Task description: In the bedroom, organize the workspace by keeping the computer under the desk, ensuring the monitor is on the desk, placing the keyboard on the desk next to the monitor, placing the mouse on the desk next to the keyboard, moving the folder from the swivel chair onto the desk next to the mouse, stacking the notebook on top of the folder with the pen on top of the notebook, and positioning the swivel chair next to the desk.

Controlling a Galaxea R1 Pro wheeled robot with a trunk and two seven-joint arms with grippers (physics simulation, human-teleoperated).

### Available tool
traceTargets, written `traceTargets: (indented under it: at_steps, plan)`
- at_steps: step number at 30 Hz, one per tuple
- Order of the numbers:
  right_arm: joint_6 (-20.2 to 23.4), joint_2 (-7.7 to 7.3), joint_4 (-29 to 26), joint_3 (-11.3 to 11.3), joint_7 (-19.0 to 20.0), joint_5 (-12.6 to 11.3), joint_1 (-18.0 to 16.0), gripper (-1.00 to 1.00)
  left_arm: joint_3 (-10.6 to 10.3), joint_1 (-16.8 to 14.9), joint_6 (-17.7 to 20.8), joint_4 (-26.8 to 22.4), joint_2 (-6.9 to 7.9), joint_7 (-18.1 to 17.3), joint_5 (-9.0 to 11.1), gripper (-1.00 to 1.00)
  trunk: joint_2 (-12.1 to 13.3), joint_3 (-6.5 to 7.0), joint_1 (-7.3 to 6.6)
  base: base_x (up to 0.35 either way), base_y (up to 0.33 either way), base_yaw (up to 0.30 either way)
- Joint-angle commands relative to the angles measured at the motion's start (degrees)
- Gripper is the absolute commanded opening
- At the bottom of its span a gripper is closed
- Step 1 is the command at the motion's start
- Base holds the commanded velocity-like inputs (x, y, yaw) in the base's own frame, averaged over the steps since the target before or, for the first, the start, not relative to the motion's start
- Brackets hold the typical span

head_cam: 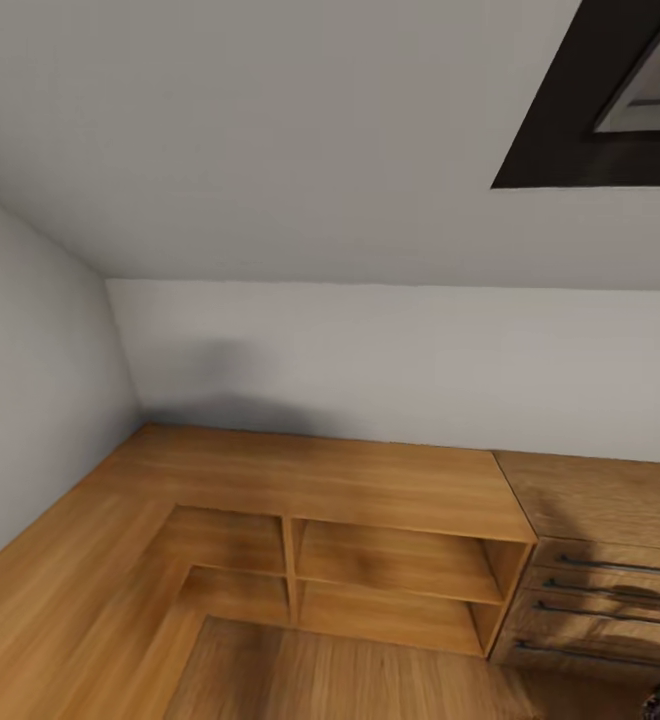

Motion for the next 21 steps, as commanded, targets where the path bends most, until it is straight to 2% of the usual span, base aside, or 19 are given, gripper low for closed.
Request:
traceTargets:
  at_steps: [1, 13, 21]
  plan:
    - [-0.2, 0.03, 0.1, 0.5, -0.1, -0.3, -0.1, 1.00, -0.5, 0.0, -0.1, -0.1, 0.07, 0.5, 0.2, 1.00, -0.1, -0.10, 0.05, 0.166, 0.032, -0.300]
    - [-0.2, 0.04, 0.1, 0.5, -0.1, -0.3, -0.1, 1.00, -0.4, 0.0, -0.2, -0.1, 0.10, 0.5, 0.2, 1.00, -0.1, -0.10, 0.05, 0.067, 0.008, -0.300]
    - [-0.2, 0.04, 0.1, 0.5, -0.1, -0.3, -0.1, 1.00, -0.4, 0.0, -0.3, -0.1, 0.11, 0.5, 0.2, 1.00, -0.1, -0.10, 0.05, 0.261, 0.001, -0.300]
